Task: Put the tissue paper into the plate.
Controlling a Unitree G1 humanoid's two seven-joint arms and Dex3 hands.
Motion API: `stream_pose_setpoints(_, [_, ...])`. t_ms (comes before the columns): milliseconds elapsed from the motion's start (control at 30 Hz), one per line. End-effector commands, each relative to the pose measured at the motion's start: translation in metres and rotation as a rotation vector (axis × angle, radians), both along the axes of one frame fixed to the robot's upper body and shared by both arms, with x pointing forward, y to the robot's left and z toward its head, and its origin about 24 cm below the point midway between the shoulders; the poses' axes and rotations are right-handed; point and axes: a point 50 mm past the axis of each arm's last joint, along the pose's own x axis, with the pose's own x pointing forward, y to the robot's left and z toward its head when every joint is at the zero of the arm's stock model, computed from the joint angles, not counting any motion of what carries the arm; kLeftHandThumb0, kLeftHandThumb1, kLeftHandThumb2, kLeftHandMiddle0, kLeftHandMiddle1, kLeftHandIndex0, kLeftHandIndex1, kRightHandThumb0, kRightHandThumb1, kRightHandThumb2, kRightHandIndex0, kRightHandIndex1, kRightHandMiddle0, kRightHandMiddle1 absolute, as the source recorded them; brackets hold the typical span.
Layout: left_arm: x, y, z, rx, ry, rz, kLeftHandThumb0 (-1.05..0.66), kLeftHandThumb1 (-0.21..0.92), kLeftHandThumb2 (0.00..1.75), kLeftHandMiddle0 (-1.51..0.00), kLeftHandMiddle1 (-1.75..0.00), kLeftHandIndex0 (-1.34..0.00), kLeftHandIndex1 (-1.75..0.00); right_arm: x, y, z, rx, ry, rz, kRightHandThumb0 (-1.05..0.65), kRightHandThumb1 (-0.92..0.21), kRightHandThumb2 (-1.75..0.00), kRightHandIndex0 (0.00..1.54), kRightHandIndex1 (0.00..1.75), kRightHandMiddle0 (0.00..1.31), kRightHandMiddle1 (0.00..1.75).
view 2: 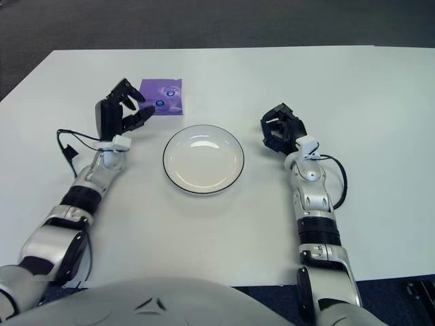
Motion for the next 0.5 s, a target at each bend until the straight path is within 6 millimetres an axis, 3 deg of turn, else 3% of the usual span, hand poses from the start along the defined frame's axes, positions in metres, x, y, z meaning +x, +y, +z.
stream_pose_setpoints(0, [-0.01, 0.0, -0.015, 0.075, 0.042, 0.05, -0.36, 0.92, 0.28, -0.6, -1.7, -0.48, -1.5, -0.033, 0.003, -0.065, 0.049, 0.271, -0.028, -0.37, -0.73, -0.77, 0.8, 1.75, 0.32, 1.75])
stream_pose_setpoints(100, [-0.009, -0.005, -0.009, 0.088, -0.003, 0.041, -0.36, 0.92, 0.26, -0.56, -1.62, -0.48, -1.47, -0.033, 0.003, -0.065, 0.045, 0.273, -0.026, -0.37, -0.73, -0.77, 0.8, 1.75, 0.32, 1.75])
stream_pose_setpoints(200, [-0.008, -0.007, -0.005, 0.097, -0.021, 0.029, -0.36, 0.92, 0.27, -0.51, -1.4, -0.46, -1.47, -0.033, 0.003, -0.065, 0.044, 0.273, -0.025, -0.37, -0.73, -0.77, 0.8, 1.75, 0.32, 1.75])
stream_pose_setpoints(300, [-0.004, -0.01, -0.001, 0.133, -0.026, 0.002, -0.36, 0.92, 0.29, -0.48, -1.09, -0.43, -1.49, -0.033, 0.003, -0.065, 0.043, 0.274, -0.023, -0.37, -0.73, -0.77, 0.8, 1.75, 0.32, 1.75])
stream_pose_setpoints(333, [-0.002, -0.011, 0.001, 0.152, -0.022, -0.016, -0.36, 0.92, 0.31, -0.48, -0.9, -0.42, -1.51, -0.033, 0.003, -0.065, 0.043, 0.274, -0.023, -0.37, -0.73, -0.77, 0.8, 1.75, 0.32, 1.75])
stream_pose_setpoints(367, [-0.001, -0.012, 0.002, 0.164, -0.02, -0.028, -0.38, 0.92, 0.28, -0.48, -0.8, -0.38, -1.37, -0.033, 0.003, -0.066, 0.043, 0.274, -0.023, -0.37, -0.73, -0.77, 0.8, 1.75, 0.32, 1.75])
stream_pose_setpoints(400, [0.0, -0.013, 0.003, 0.171, -0.016, -0.04, -0.41, 0.92, 0.23, -0.51, -0.51, -0.39, -0.94, -0.033, 0.003, -0.066, 0.043, 0.274, -0.022, -0.37, -0.73, -0.77, 0.8, 1.75, 0.32, 1.75])
stream_pose_setpoints(467, [0.002, -0.015, 0.005, 0.183, -0.011, -0.06, -0.44, 0.92, 0.21, -0.55, -0.3, -0.41, -0.66, -0.033, 0.003, -0.066, 0.043, 0.275, -0.022, -0.37, -0.73, -0.77, 0.8, 1.75, 0.32, 1.75])
